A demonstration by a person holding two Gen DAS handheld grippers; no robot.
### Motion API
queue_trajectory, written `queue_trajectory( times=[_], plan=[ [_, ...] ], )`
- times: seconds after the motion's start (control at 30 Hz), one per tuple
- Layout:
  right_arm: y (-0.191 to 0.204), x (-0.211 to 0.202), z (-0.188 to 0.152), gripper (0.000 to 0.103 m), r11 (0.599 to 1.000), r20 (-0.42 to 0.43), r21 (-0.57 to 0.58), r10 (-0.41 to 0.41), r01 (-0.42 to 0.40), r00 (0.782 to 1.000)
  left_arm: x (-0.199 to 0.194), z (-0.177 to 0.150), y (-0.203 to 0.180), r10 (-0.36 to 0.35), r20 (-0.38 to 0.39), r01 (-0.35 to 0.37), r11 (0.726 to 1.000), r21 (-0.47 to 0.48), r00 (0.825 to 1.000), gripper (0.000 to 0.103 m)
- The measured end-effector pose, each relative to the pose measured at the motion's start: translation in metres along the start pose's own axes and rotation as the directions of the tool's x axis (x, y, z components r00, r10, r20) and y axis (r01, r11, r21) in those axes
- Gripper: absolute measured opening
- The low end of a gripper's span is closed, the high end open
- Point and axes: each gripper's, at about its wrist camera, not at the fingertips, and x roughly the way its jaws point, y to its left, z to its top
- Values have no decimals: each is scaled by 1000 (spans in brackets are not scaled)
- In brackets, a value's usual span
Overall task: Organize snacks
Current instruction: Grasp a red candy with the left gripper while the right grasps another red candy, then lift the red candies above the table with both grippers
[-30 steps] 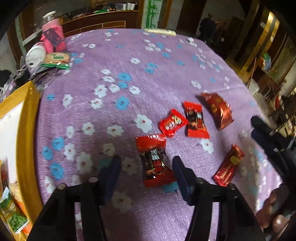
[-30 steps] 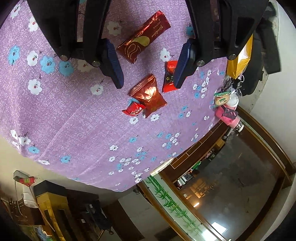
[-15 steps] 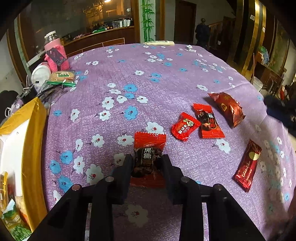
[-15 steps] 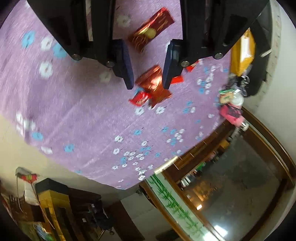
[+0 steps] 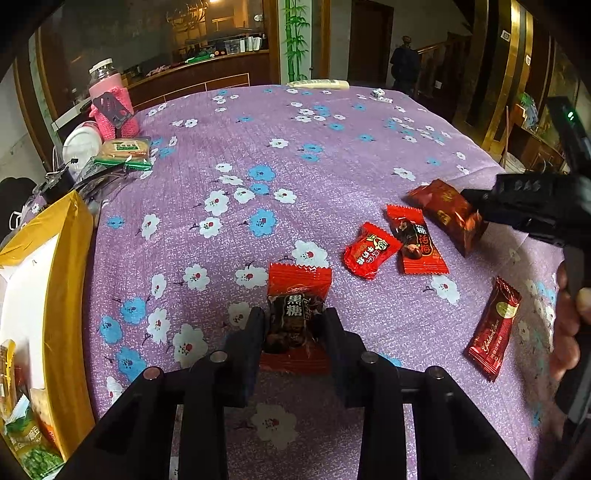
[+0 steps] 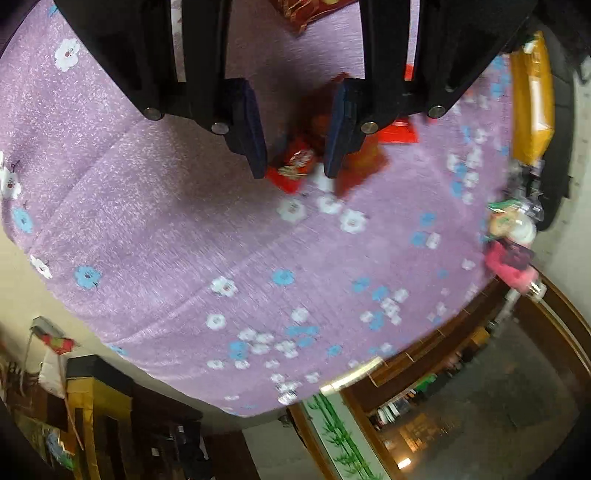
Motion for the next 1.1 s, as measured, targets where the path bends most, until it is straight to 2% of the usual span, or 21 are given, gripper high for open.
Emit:
queue_trajectory(
  times=[0.1, 0.13, 0.17, 0.2, 0.3, 0.47, 0.6, 0.67, 0.87, 1.1],
  plan=[
    [7, 2, -3, 32, 997, 22, -68, -29, 30, 999, 0, 0, 0, 1, 0, -1, 1000, 0, 1000, 33],
    [11, 2, -5, 28, 992, 34, -111, -55, 58, 998, 0, 0, -1, 3, 2, -3, 1000, 1, 1000, 33],
    [14, 3, -6, 17, 988, 39, -140, -68, 73, 997, 0, 0, -1, 6, 3, -6, 1000, 3, 1000, 33],
    [15, 3, -7, 17, 985, 45, -157, -69, 75, 997, 0, 0, -1, 8, 4, -8, 1000, 4, 1000, 33],
    [9, -1, -5, 17, 990, 47, -136, -19, 25, 999, 0, 0, -2, 9, 6, -9, 1000, 3, 1000, 33],
    [4, -23, -2, 17, 992, 118, -128, 18, -3, 993, 0, -1, -1, 4, 10, -4, 1000, -4, 1000, 32],
    [16, -49, -7, 17, 980, 212, -167, 140, -106, 967, 0, 2, 5, -30, 4, 30, 999, -35, 1000, 30],
    [27, -57, -11, 17, 969, 230, -202, 186, -140, 955, -1, 4, 10, -41, 6, 41, 998, -54, 999, 29],
    [59, -59, -25, 17, 929, 185, -283, 296, -238, 937, -6, 7, 18, -20, 38, 23, 995, -97, 999, 29],
    [80, -56, -40, 17, 902, 149, -359, 311, -241, 939, -5, 6, 20, -18, 33, 21, 995, -98, 999, 29]
  ],
)
